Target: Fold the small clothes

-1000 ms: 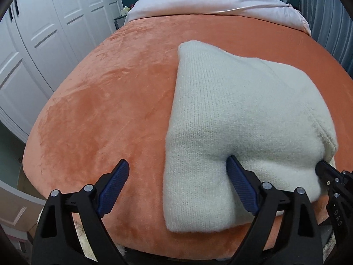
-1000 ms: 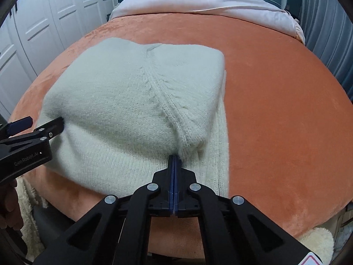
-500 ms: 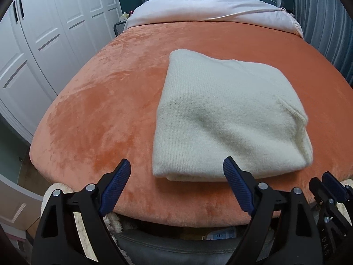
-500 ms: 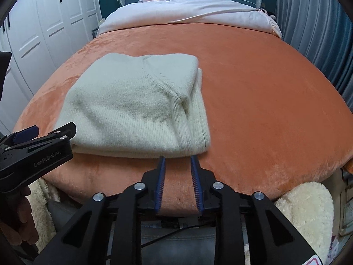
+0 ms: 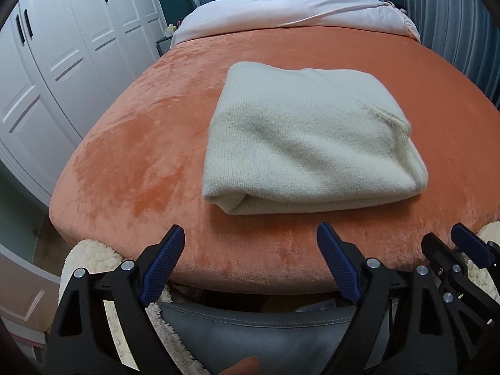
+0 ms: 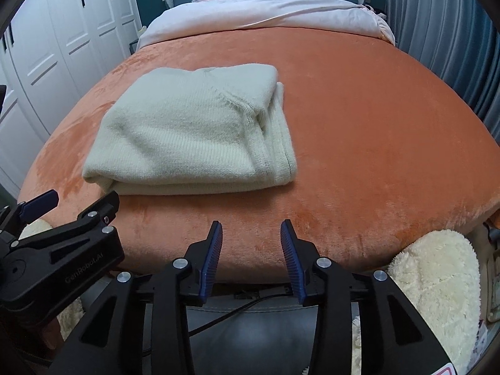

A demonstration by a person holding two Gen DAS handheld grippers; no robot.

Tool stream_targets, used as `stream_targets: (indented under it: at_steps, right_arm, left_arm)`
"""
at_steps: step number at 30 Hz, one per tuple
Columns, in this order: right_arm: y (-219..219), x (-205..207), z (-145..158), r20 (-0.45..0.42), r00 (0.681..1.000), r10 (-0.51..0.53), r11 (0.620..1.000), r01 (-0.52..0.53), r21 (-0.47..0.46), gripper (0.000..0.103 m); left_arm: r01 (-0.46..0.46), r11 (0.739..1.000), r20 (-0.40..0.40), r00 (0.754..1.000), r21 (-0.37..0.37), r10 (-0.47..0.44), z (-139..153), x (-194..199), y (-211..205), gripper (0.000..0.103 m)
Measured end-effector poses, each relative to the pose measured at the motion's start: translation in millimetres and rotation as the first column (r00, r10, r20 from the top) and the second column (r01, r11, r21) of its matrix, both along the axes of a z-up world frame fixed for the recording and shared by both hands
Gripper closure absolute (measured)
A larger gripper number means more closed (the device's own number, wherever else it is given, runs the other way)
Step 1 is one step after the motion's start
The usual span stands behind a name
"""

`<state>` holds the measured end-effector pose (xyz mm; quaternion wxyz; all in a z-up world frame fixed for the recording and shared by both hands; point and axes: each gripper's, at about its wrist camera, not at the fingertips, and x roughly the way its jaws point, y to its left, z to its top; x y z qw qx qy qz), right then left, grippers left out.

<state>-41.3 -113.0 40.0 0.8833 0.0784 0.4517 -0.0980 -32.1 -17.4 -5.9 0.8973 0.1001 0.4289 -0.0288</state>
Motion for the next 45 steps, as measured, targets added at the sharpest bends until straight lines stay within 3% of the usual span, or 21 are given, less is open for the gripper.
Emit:
stream_targets:
  at_steps: [45]
  right_arm:
    - [-0.5, -1.9, 0.5, -0.012, 1.0, 0.003, 1.0, -0.003, 0.008, 0.059]
  left_arm:
    - [-0.012, 1.0, -0.073, 0.997, -0.025, 0.01, -9.2, -1.0, 4.9, 0.016]
